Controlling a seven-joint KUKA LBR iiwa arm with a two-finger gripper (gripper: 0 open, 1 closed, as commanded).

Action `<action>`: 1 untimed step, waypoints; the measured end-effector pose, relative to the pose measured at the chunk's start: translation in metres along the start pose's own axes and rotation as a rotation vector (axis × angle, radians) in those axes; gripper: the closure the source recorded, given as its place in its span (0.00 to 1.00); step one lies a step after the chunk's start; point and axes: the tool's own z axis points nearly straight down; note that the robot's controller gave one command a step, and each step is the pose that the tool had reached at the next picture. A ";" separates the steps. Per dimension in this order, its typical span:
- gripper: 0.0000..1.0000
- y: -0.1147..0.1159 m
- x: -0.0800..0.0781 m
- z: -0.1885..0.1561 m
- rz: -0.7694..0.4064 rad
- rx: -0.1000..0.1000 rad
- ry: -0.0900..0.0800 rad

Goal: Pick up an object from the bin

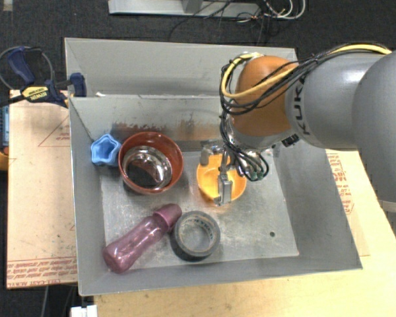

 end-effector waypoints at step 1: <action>1.00 0.013 -0.010 0.016 -0.155 0.003 -0.007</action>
Offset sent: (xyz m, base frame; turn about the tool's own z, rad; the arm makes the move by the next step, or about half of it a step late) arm 0.0000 0.0000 0.0000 0.0000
